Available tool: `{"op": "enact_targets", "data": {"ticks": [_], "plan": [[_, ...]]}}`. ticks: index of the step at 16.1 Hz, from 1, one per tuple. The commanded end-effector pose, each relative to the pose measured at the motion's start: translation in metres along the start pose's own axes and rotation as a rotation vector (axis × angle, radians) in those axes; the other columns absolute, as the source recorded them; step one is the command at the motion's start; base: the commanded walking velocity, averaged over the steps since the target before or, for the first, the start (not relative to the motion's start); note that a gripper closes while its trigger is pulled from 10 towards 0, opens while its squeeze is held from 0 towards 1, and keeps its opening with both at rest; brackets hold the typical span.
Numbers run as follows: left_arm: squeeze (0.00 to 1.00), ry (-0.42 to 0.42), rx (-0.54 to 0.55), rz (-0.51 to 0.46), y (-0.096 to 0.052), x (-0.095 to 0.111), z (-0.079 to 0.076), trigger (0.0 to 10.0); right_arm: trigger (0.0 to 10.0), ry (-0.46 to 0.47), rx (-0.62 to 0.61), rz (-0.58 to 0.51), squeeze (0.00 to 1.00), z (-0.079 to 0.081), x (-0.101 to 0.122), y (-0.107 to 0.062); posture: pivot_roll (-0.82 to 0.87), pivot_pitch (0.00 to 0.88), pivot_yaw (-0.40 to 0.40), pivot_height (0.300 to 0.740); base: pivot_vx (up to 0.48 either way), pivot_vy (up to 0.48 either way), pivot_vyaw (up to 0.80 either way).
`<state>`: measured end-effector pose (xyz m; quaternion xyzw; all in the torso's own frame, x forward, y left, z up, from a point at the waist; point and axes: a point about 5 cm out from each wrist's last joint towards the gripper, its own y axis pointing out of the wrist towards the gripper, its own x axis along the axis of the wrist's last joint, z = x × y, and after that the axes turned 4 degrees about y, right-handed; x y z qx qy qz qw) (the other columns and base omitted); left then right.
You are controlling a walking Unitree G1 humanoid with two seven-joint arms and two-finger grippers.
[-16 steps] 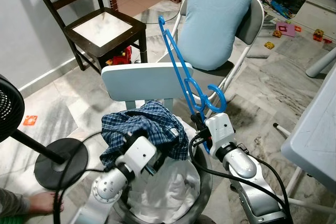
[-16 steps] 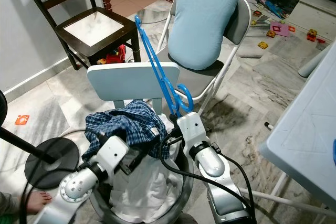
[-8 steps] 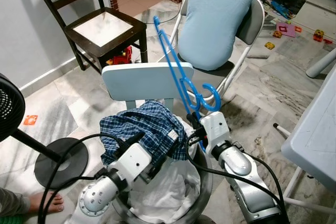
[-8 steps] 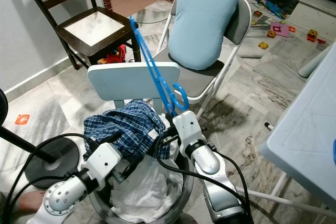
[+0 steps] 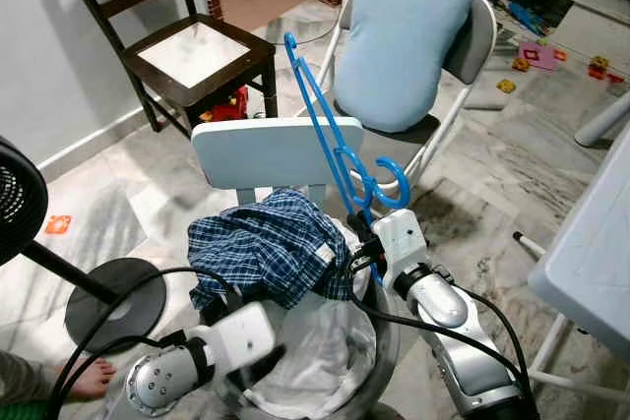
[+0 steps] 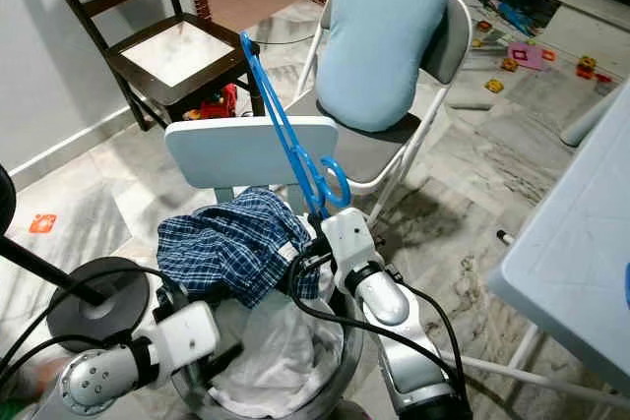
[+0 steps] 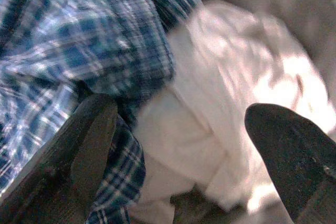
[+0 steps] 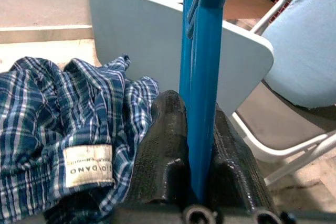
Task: Hang hanger
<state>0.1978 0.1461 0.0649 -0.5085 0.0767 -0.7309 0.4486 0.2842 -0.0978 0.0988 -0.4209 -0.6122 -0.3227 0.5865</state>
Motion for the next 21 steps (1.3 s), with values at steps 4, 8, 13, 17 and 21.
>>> {"op": "enact_targets", "data": {"ticks": [4, 8, 13, 17, 21], "plan": [[0.0, 0.181, -0.087, 0.102, 0.024, -0.041, -0.003, 10.0, 10.0, 0.005, 0.004, -0.015, 0.0, 0.002, 0.002, 0.002, 0.03, 0.16, -0.055, 0.74, 0.0, 0.0, 0.0], [0.0, 0.295, -0.047, 0.074, 0.033, -0.052, -0.002, 10.0, 10.0, 0.007, 0.0, -0.018, 0.0, 0.002, 0.002, 0.002, 0.03, 0.159, -0.051, 0.74, 0.0, 0.0, 0.0], [0.0, 0.323, 0.074, 0.013, 0.038, -0.043, 0.034, 4.5, 10.0, 0.005, -0.007, -0.02, 0.0, 0.001, 0.002, 0.001, 0.01, 0.161, -0.049, 0.74, 0.0, 0.0, 0.0], [0.0, 0.279, 0.167, -0.01, 0.036, -0.039, 0.049, 0.0, 10.0, 0.004, -0.01, -0.019, 0.0, 0.001, 0.002, 0.001, 0.01, 0.162, -0.05, 0.74, 0.0, 0.0, 0.0], [0.0, 0.196, 0.236, -0.022, 0.039, -0.037, 0.059, 0.0, 10.0, 0.003, -0.012, -0.019, 0.0, 0.001, 0.002, 0.001, 0.0, 0.163, -0.05, 0.74, 0.0, 0.0, 0.0]]}}
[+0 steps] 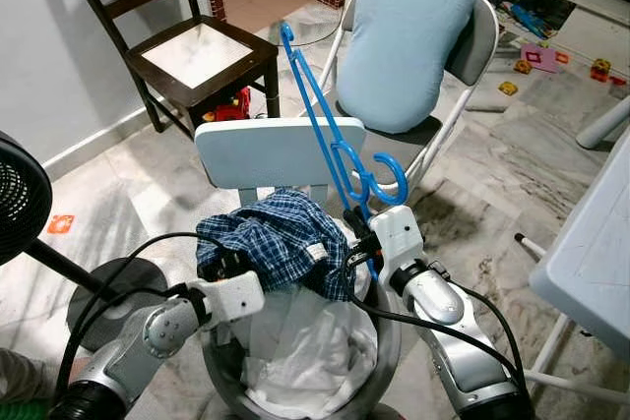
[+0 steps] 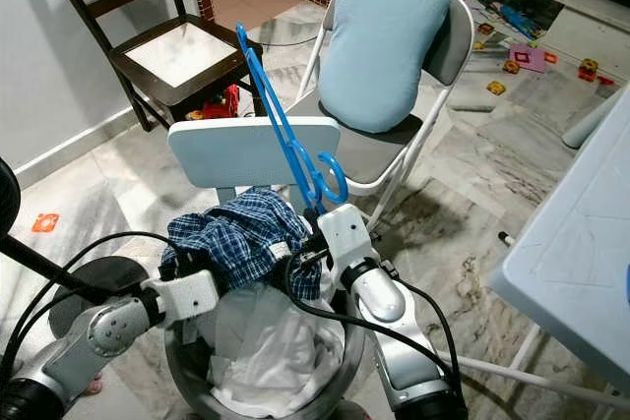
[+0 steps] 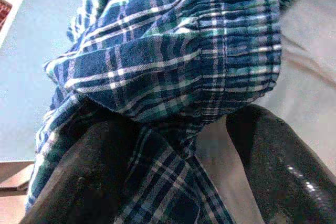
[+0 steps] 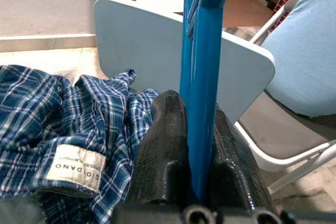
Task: Hang hanger
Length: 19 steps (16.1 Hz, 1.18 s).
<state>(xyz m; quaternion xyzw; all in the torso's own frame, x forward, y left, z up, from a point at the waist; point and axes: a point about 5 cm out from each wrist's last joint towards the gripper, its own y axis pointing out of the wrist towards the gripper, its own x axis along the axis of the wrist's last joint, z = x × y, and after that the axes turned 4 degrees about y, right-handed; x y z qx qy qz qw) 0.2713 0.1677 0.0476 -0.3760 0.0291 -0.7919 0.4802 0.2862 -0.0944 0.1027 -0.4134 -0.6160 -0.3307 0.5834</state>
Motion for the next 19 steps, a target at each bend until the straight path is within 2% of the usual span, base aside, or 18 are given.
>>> {"op": "enact_targets", "data": {"ticks": [1, 7, 13, 16, 18, 19], "plan": [[0.0, -0.031, 0.025, 0.011, 0.0, -0.003, 0.002, 0.0, 10.0, -0.001, -0.012, 0.005, 0.0, -0.001, -0.003, -0.003, 0.0, 0.163, -0.05, 0.74, 0.0, 0.0, 0.0], [0.0, -0.152, 0.136, -0.062, 0.006, 0.009, 0.021, 0.0, 10.0, -0.005, -0.02, 0.005, 0.0, -0.003, -0.003, -0.003, -0.01, 0.161, -0.049, 0.74, 0.0, 0.0, 0.0], [0.0, -0.213, 0.13, -0.123, 0.012, 0.021, 0.019, 0.0, 10.0, -0.007, -0.032, -0.004, 0.0, -0.006, -0.001, -0.003, -0.01, 0.155, -0.047, 0.74, 0.0, 0.0, 0.0], [0.0, -0.255, 0.108, -0.183, 0.015, 0.036, 0.02, 0.0, 10.0, -0.006, -0.041, -0.006, 0.0, -0.007, -0.001, -0.003, -0.01, 0.153, -0.046, 0.74, 0.0, 0.0, 0.0], [0.0, -0.349, 0.087, -0.257, 0.019, 0.057, 0.025, 0.0, 10.0, -0.006, -0.042, -0.007, 0.0, -0.006, -0.001, -0.002, 0.0, 0.153, -0.047, 0.74, 0.0, 0.0, 0.0], [0.0, -0.429, 0.08, -0.322, 0.02, 0.073, 0.03, 0.0, 10.0, -0.005, -0.043, -0.007, 0.0, -0.006, -0.001, -0.002, 0.0, 0.153, -0.047, 0.74, 0.0, 0.0, 0.0]]}}
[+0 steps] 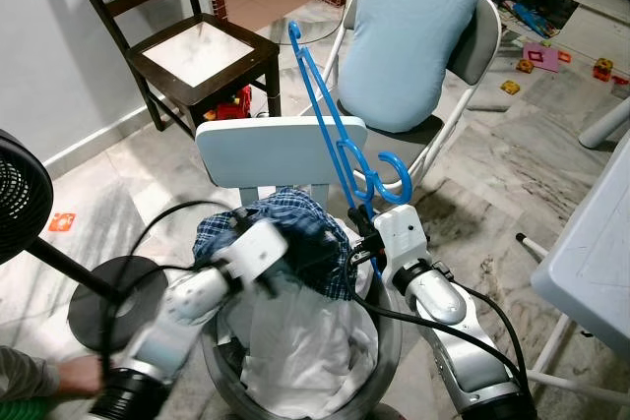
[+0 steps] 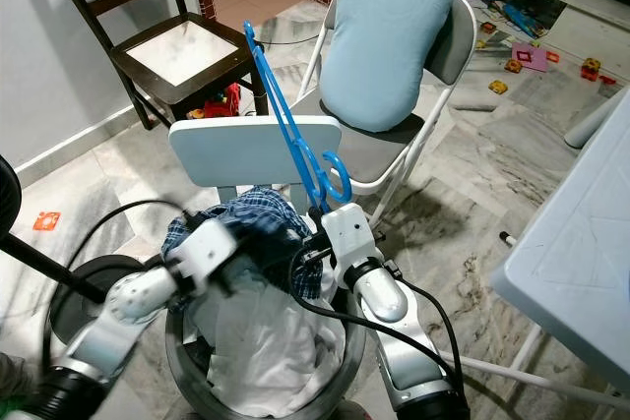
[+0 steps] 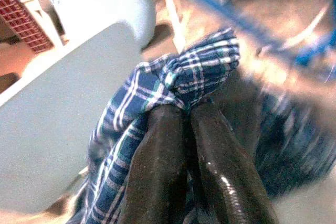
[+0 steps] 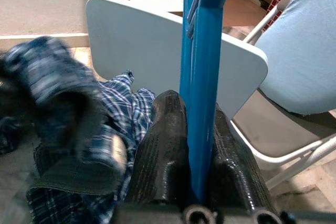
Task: Hang hanger
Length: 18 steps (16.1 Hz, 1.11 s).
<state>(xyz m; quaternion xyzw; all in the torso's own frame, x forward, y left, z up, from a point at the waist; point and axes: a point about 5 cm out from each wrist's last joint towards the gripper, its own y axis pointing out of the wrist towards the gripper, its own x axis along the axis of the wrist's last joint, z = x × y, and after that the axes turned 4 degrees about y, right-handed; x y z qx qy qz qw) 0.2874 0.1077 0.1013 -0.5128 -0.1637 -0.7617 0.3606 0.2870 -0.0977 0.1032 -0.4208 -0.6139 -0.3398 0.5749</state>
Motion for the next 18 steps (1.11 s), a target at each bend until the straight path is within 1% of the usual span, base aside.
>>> {"op": "enact_targets", "data": {"ticks": [1, 2, 3, 4, 5, 6, 7, 8, 9, 10, 11, 12, 13, 14, 15, 16, 17, 18], "plan": [[0.0, -0.048, -0.044, -0.048, 0.004, 0.015, -0.005, 0.0, 10.0, 0.001, -0.014, -0.003, 0.0, -0.002, -0.001, 0.0, 0.0, 0.153, -0.047, 0.74, 0.0, 0.0, 0.0], [0.0, -0.111, -0.076, -0.092, 0.009, 0.029, -0.01, 0.0, 10.0, 0.001, -0.015, -0.003, 0.0, -0.002, -0.002, 0.0, 0.0, 0.152, -0.047, 0.74, 0.0, 0.0, 0.0], [0.0, -0.133, -0.08, -0.1, 0.01, 0.032, -0.01, 0.0, 10.0, 0.001, -0.015, -0.003, 0.0, -0.001, -0.002, 0.0, 0.0, 0.151, -0.045, 0.74, 0.0, 0.0, 0.0], [0.0, -0.206, -0.106, -0.121, 0.012, 0.039, -0.014, 0.0, 10.0, 0.0, -0.015, -0.003, 0.0, -0.002, -0.002, 0.0, 0.0, 0.151, -0.045, 0.74, 0.0, 0.0, 0.0], [0.0, -0.423, -0.133, -0.116, 0.015, 0.042, -0.022, 0.0, 10.0, 0.0, -0.016, -0.002, 0.0, -0.001, -0.002, 0.001, 0.0, 0.152, -0.045, 0.74, 0.0, 0.0, 0.0], [0.0, -0.464, -0.166, -0.094, 0.015, 0.039, -0.028, 0.0, 10.0, -0.001, -0.015, -0.001, 0.0, -0.001, -0.003, 0.001, 0.0, 0.152, -0.045, 0.74, 0.0, 0.0, 0.0], [0.0, -0.537, -0.219, 0.03, 0.012, 0.02, -0.044, 0.0, 10.0, -0.002, -0.014, -0.001, 0.0, -0.001, -0.003, 0.001, 0.0, 0.153, -0.045, 0.74, 0.0, 0.0, 0.0], [0.0, -0.567, -0.206, 0.074, 0.011, 0.008, -0.049, 7.8, 10.0, -0.002, -0.014, 0.0, 0.0, 0.0, -0.003, 0.0, 0.0, 0.156, -0.045, 0.74, 0.0, 0.0, 0.0], [0.0, -0.634, -0.165, 0.111, 0.01, -0.003, -0.051, 10.0, 10.0, -0.002, -0.015, 0.0, 0.0, 0.0, -0.003, 0.0, 0.0, 0.158, -0.043, 0.74, 0.0, 0.0, 0.0], [0.92, -0.65, -0.135, 0.151, 0.007, -0.011, -0.051, 10.0, 10.0, -0.003, -0.015, 0.002, 0.0, -0.001, -0.004, 0.0, 0.0, 0.158, -0.043, 0.74, 0.0, 0.0, 0.0], [1.0, -0.669, -0.086, 0.191, 0.004, -0.022, -0.05, 10.0, 10.0, -0.003, -0.015, 0.003, 0.0, 0.0, -0.004, -0.001, 0.0, 0.161, -0.044, 0.74, 0.0, 0.0, 0.0], [1.0, -0.678, -0.041, 0.222, 0.001, -0.029, -0.048, 10.0, 10.0, -0.003, -0.014, 0.004, 0.0, 0.0, -0.004, -0.001, 0.0, 0.161, -0.044, 0.74, 0.0, 0.0, 0.0], [1.0, -0.687, 0.018, 0.204, -0.003, -0.03, -0.043, 10.0, 10.0, -0.004, -0.013, 0.006, 0.0, 0.0, -0.005, -0.002, 0.0, 0.167, -0.045, 0.74, 0.0, 0.0, 0.0], [1.0, -0.715, 0.058, 0.175, -0.006, -0.027, -0.038, 10.0, 10.0, -0.004, -0.012, 0.007, 0.0, 0.001, -0.005, -0.002, 0.0, 0.17, -0.045, 0.74, 0.0, 0.0, 0.0], [1.0, -0.706, 0.151, 0.166, -0.011, -0.028, -0.028, 10.0, 10.0, -0.004, -0.012, 0.009, 0.0, 0.001, -0.006, -0.003, 0.0, 0.176, -0.044, 0.74, 0.0, 0.0, 0.0], [1.0, -0.699, 0.211, 0.175, -0.017, -0.031, -0.022, 10.0, 10.0, -0.004, -0.014, 0.011, 0.0, 0.0, -0.006, -0.003, 0.0, 0.176, -0.044, 0.74, 0.0, 0.0, 0.0], [1.0, -0.645, 0.261, 0.18, -0.024, -0.033, -0.016, 10.0, 10.0, -0.004, -0.015, 0.012, 0.0, 0.0, -0.006, -0.004, 0.0, 0.179, -0.047, 0.74, 0.0, 0.0, 0.0], [1.0, -0.564, 0.295, 0.178, -0.029, -0.03, -0.011, 10.0, 10.0, -0.004, -0.015, 0.012, 0.0, 0.0, -0.006, -0.004, 0.0, 0.183, -0.048, 0.74, 0.0, 0.0, 0.0]]}}
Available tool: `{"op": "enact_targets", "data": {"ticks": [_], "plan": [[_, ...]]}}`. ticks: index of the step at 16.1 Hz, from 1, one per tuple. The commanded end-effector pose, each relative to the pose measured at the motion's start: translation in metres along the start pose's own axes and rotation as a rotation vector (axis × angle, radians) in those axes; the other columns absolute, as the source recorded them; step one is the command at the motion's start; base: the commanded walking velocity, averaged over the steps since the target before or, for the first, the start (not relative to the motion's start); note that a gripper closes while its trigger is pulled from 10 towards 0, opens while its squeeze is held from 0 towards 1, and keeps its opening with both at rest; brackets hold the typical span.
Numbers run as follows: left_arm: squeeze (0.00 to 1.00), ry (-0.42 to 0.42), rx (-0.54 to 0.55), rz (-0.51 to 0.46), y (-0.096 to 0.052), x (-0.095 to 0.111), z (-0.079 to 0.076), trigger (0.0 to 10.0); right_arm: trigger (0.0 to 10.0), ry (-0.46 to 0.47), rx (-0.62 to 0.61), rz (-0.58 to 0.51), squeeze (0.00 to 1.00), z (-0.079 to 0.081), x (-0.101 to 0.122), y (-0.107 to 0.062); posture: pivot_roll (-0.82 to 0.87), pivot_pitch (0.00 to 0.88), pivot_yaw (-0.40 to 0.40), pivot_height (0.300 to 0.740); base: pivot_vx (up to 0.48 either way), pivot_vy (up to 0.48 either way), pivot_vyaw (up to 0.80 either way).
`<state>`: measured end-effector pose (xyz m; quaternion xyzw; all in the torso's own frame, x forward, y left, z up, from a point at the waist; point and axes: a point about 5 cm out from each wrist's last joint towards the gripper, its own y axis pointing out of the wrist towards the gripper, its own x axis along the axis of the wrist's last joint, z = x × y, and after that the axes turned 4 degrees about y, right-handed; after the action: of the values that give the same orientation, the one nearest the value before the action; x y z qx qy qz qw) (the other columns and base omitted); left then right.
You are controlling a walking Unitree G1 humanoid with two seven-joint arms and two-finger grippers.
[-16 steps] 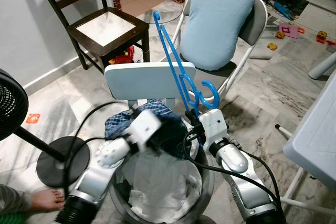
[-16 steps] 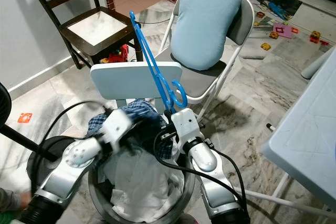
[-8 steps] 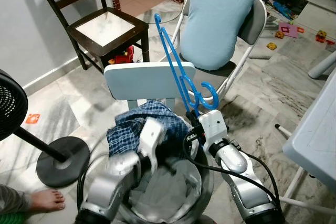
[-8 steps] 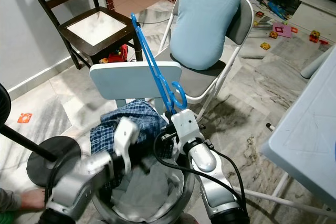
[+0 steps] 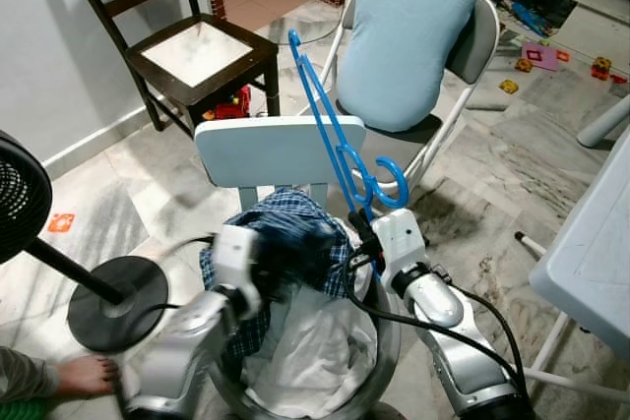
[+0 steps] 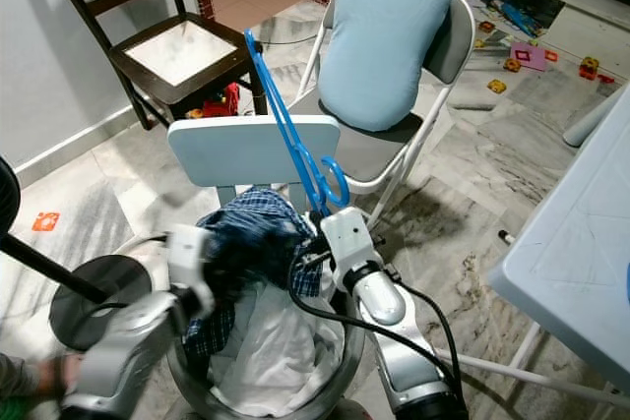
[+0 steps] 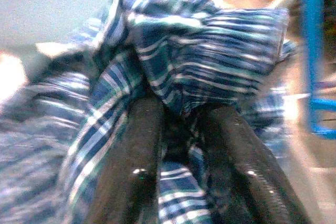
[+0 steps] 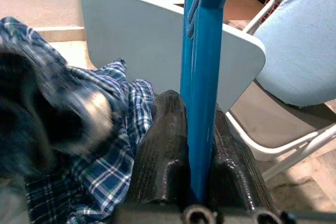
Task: Hang hanger
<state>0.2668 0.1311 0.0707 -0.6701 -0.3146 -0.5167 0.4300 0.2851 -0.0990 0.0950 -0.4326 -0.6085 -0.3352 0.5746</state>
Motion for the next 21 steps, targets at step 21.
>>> {"op": "enact_targets", "data": {"ticks": [21], "plan": [[1.0, 0.349, -0.354, -0.003, -0.033, 0.008, -0.06, 10.0, 10.0, -0.011, 0.021, -0.013, 0.0, 0.002, 0.003, 0.002, 0.02, 0.187, -0.062, 0.74, 0.0, 0.0, 0.0]]}}
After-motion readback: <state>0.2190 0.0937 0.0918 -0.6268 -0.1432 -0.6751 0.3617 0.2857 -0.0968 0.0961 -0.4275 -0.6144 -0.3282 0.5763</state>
